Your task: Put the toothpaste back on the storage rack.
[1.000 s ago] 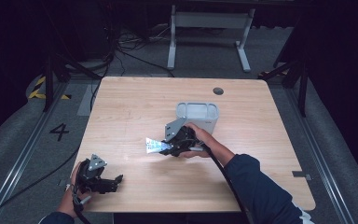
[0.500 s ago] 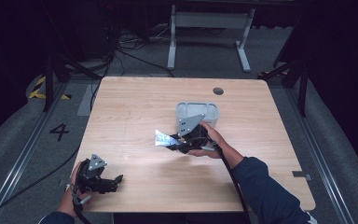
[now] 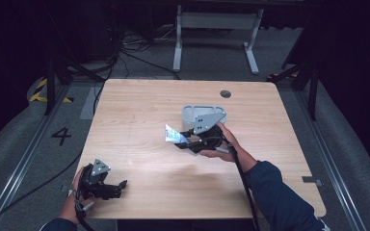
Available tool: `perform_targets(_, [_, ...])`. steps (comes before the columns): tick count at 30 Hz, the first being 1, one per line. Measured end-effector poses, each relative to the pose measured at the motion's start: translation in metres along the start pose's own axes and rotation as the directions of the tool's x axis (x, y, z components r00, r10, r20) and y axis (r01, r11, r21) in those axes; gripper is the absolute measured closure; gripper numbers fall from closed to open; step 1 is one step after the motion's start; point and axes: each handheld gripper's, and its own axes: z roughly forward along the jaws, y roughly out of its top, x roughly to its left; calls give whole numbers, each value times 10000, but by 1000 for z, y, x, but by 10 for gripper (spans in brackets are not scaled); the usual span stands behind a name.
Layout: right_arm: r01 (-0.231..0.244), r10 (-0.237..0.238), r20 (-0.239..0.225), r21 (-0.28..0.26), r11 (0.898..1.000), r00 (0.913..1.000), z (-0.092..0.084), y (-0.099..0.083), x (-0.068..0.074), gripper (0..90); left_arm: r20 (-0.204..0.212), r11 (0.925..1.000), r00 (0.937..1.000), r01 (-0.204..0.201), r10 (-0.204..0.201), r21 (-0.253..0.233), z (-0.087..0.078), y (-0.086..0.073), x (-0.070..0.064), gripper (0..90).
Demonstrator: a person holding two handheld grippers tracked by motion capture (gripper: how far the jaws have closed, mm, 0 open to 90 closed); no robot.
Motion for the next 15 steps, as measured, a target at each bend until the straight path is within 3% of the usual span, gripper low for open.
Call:
perform_targets(4, [-51, 52, 52, -207, 9998, 10000, -5, 1, -1, 635, 2, 10000, 10000, -5, 5, 7, 0, 0, 0, 0])
perform_targets(7, [-80, 99, 379, -520, 9986, 9992, -12, 3, -2, 634, 1, 10000, 10000, 5, -5, -2, 0, 0, 0, 0])
perform_targets(15, [-165, 217, 507, -1013, 9947, 9985, -24, 7, -5, 633, 0, 10000, 10000, -4, 4, 3, 0, 0, 0, 0])
